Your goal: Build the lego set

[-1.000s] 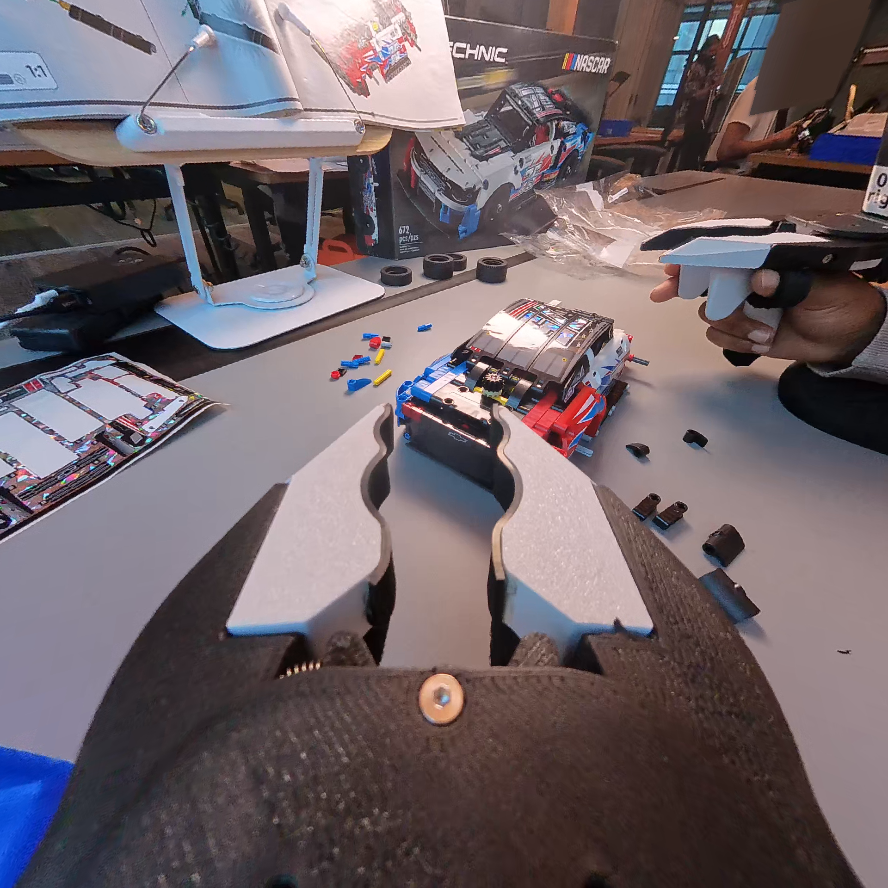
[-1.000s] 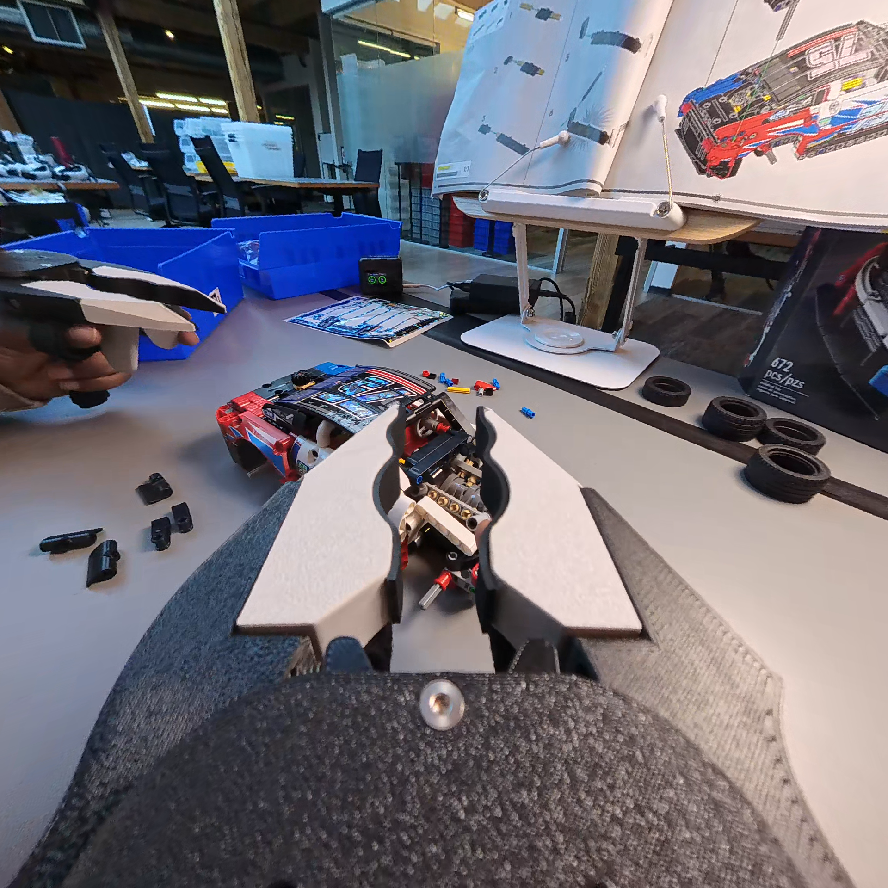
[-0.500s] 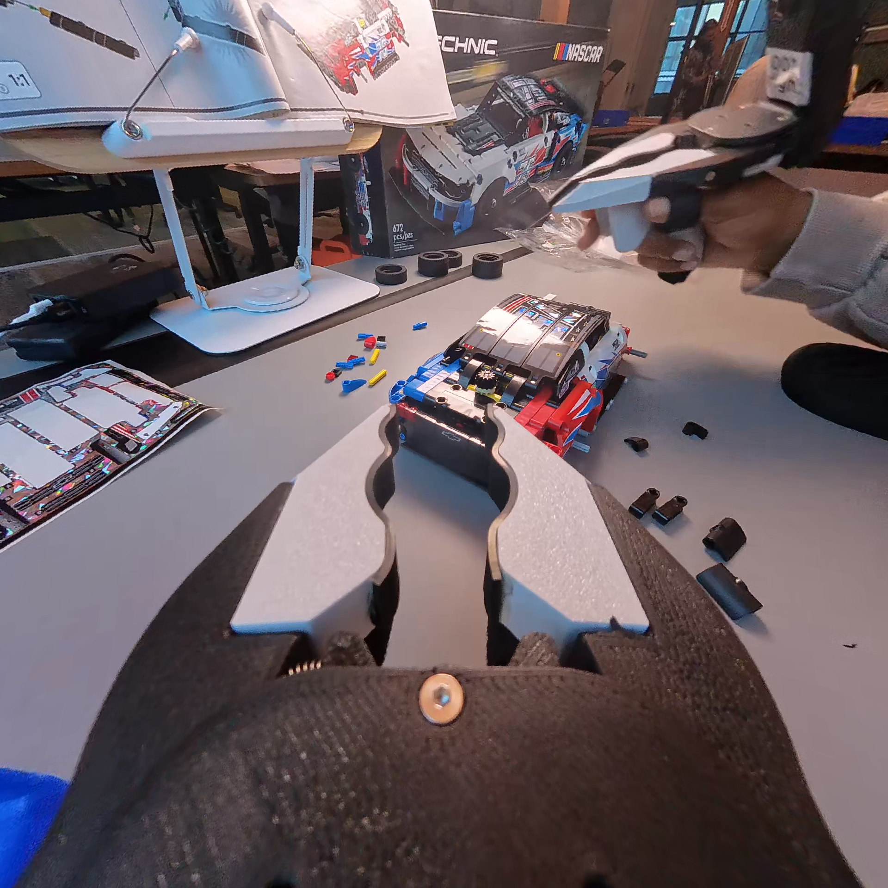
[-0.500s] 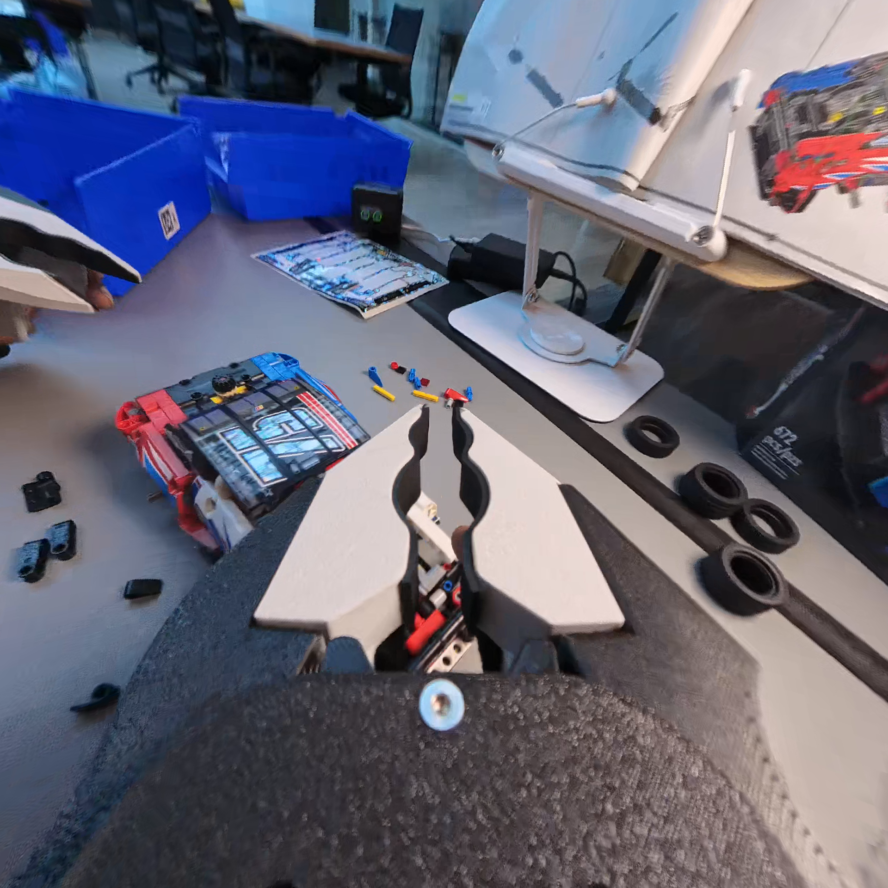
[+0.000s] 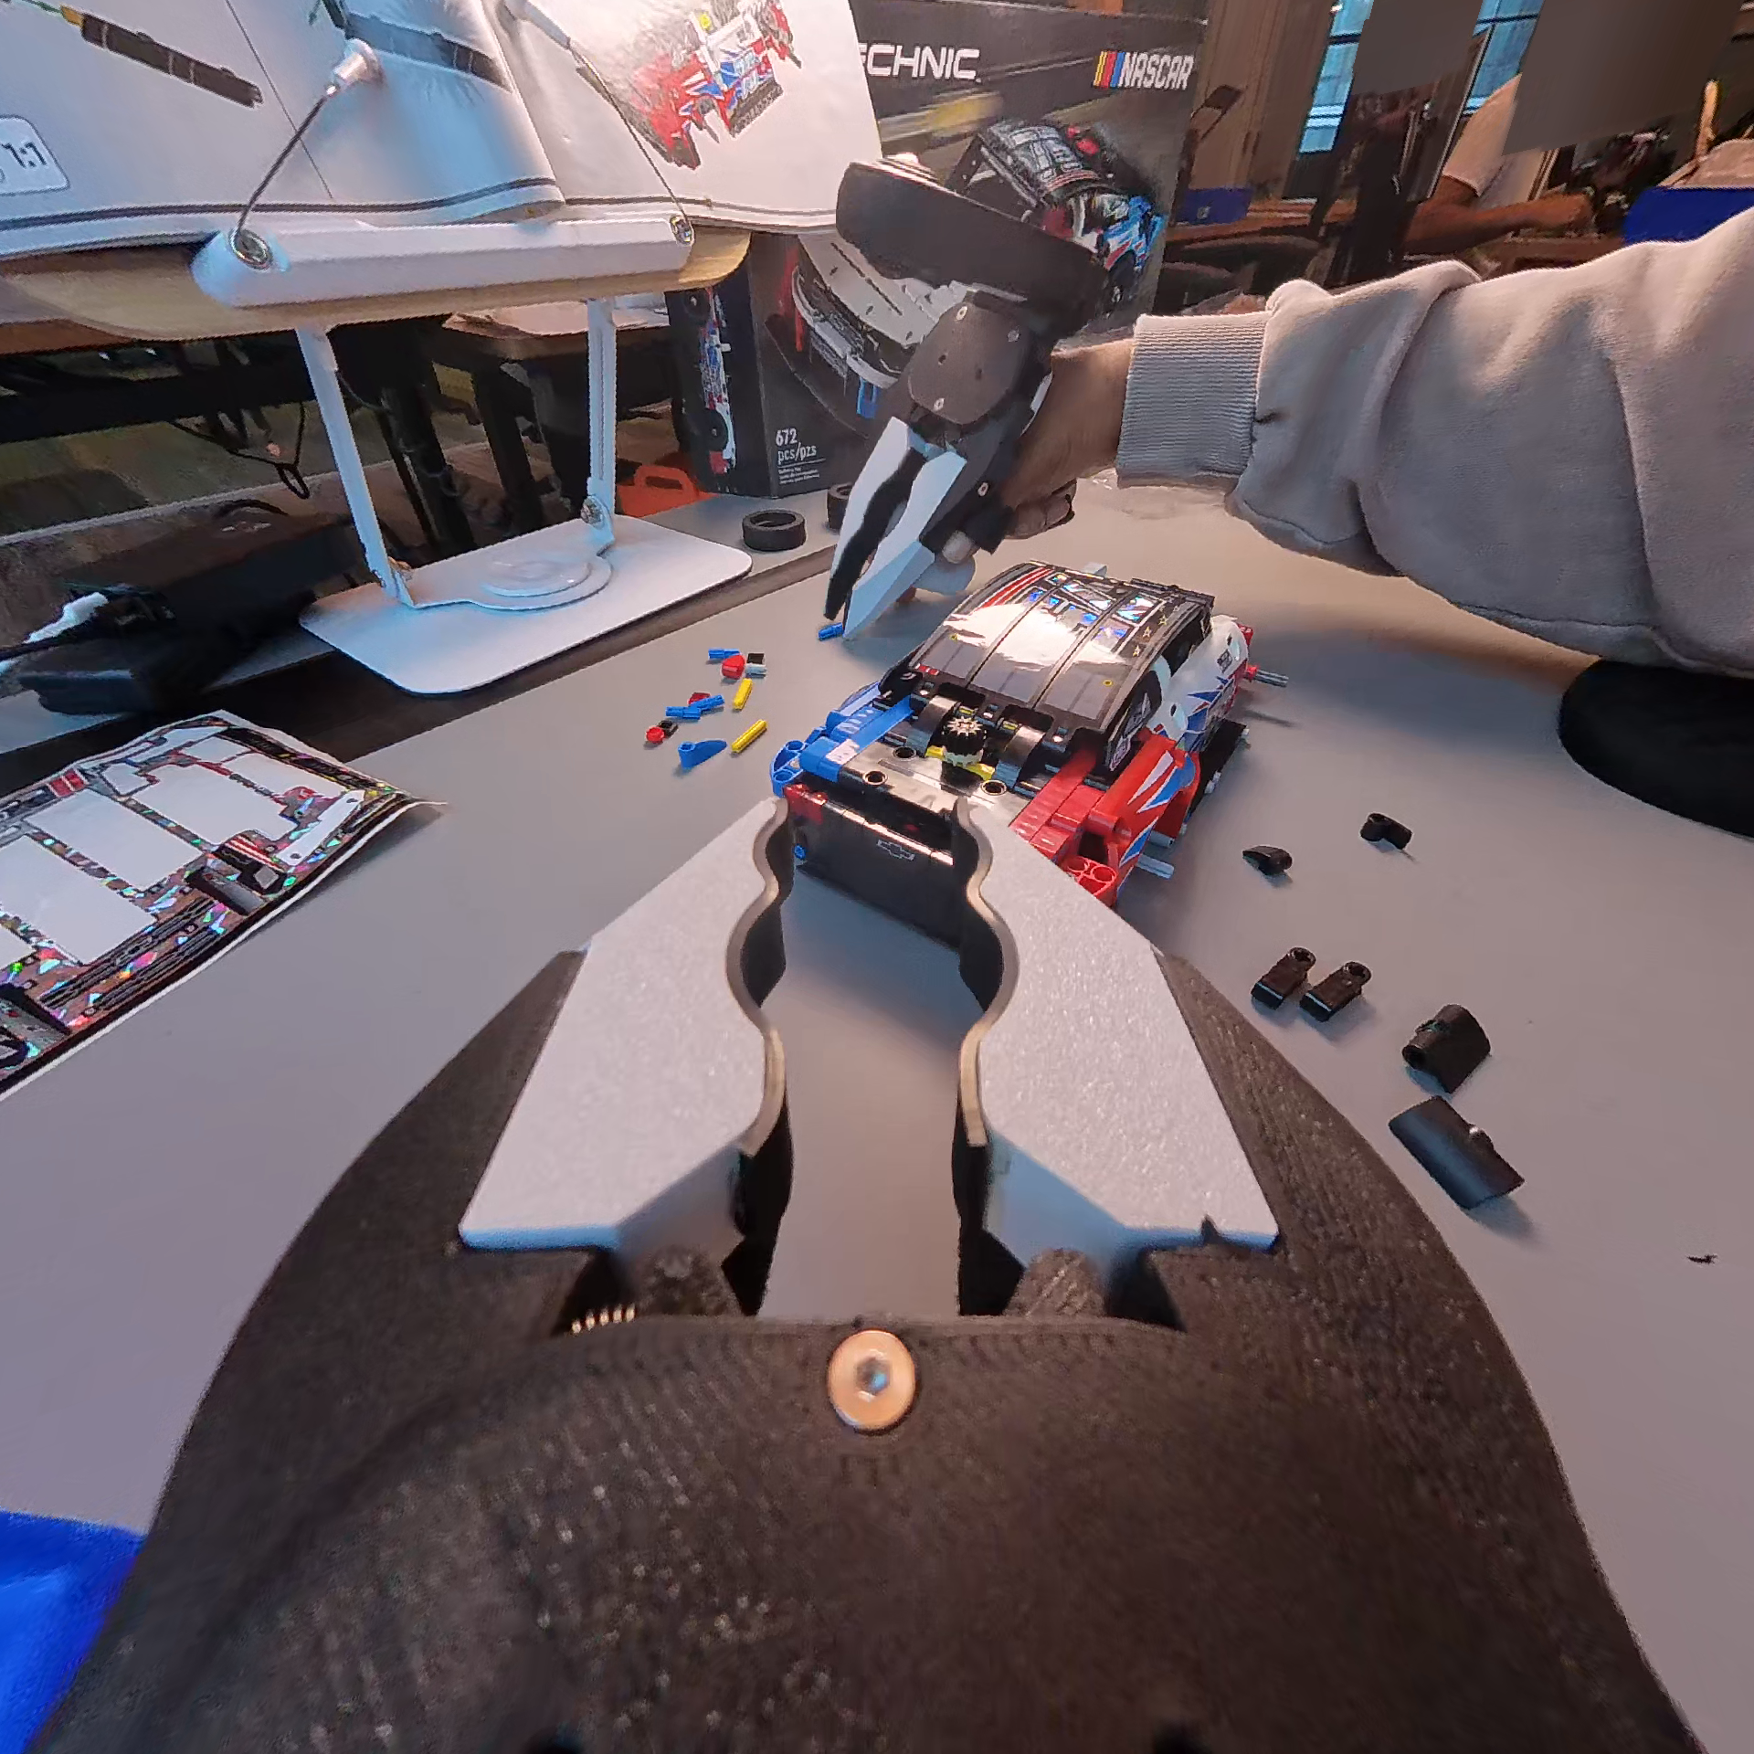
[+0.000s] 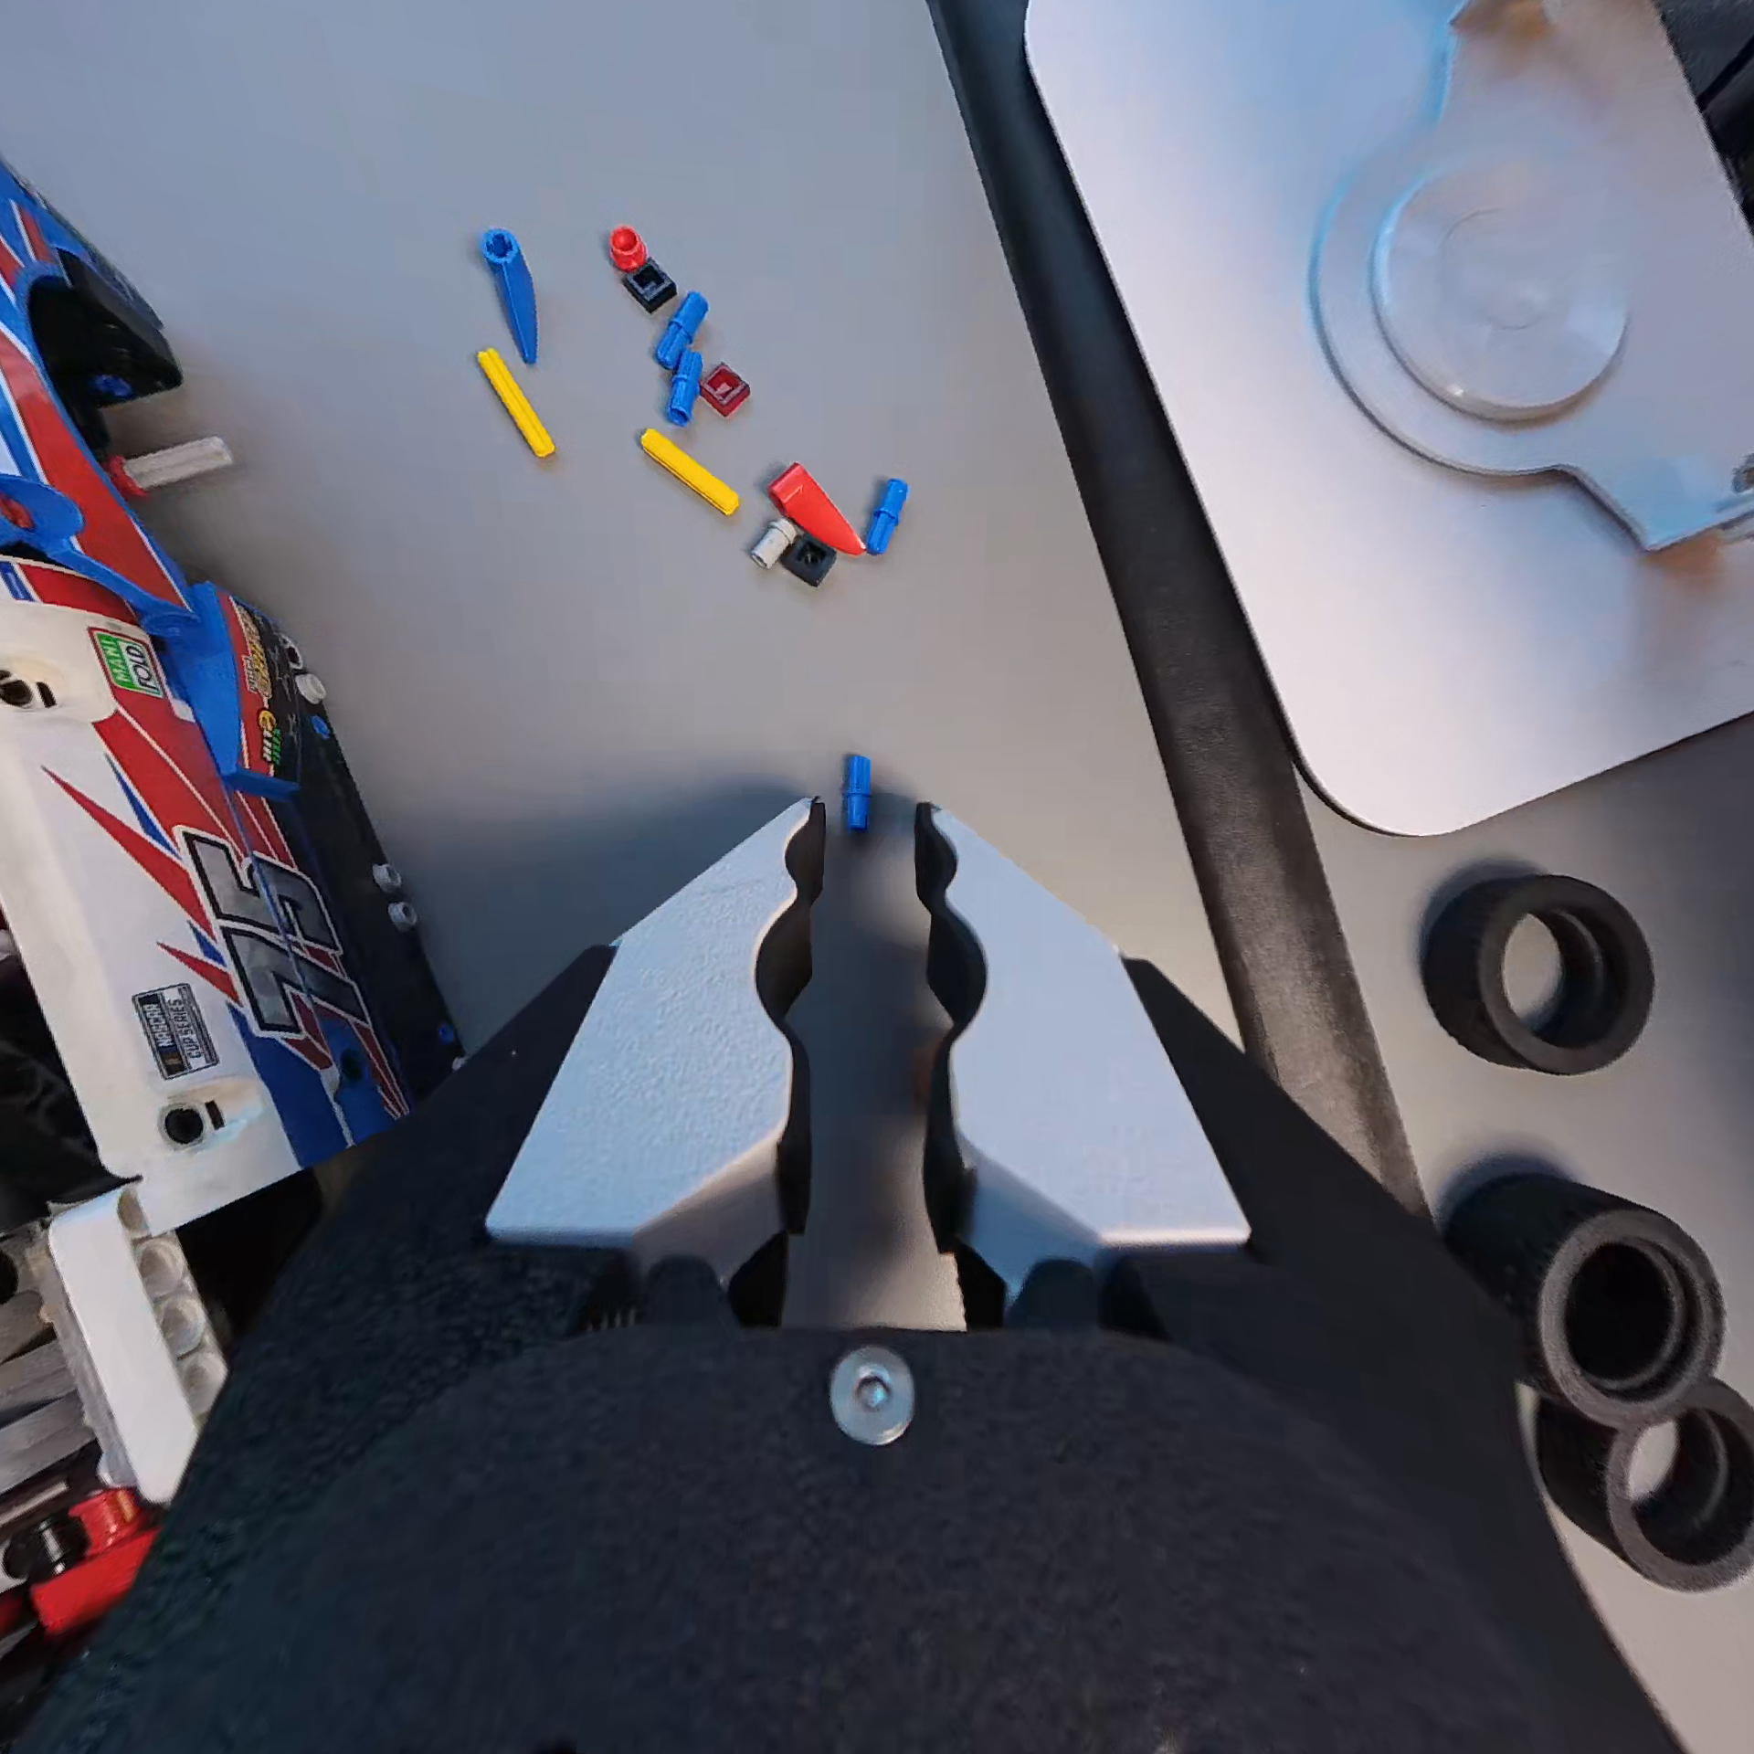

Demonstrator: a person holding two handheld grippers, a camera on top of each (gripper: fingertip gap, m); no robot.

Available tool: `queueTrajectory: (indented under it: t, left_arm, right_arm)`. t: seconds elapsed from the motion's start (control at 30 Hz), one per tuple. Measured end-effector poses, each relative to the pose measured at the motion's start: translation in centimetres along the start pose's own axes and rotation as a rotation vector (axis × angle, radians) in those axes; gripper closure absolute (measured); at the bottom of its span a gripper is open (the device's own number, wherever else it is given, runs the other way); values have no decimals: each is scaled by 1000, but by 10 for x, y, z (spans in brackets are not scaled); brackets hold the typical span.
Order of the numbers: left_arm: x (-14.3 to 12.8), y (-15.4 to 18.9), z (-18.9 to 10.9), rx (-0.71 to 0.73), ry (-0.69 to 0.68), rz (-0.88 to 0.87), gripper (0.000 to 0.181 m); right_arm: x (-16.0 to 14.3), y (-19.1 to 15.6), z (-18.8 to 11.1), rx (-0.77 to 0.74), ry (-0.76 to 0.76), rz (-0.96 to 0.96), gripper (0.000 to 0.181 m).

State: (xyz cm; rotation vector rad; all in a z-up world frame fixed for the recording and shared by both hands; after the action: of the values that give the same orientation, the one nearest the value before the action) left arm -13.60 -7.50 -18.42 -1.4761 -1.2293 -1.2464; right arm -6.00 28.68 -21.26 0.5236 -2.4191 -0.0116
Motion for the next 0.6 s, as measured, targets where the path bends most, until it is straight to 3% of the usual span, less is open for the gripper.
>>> queueTrajectory:
  t: [0.1,0.2,0.37,0.47,0.6]
  left_arm:
    - [-1,0,1,-4,-3,-5,150]
    - [1,0,-1,1,1,3,150]
    - [2,1,-2,-4,6,8,150]
    - [2,2,-1,-14,1,3,149]
    - [1,4,1,-21,-1,3,147]
  right_arm:
    - [2,-3,3,-20,0,-27,179]
    - [6,-9,-6,-71,3,-70,179]
    - [22,-64,-86,-54,235,-88,179]
    - [1,-118,-122,-21,184,-166,180]
    - [-44,-179,-127,65,72,-133,179]
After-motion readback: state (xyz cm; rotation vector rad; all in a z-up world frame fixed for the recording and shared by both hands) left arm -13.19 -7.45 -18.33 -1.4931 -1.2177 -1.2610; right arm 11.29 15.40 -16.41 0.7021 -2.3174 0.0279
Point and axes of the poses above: each gripper's, where its closed fingertips meet, z out along the fingers, x out of its top, y = z × x across the jaws, the point moved 9 cm from there along -z, back along the fingers, and after that the axes turned 2 degrees about -x, right-handed, at the moved point
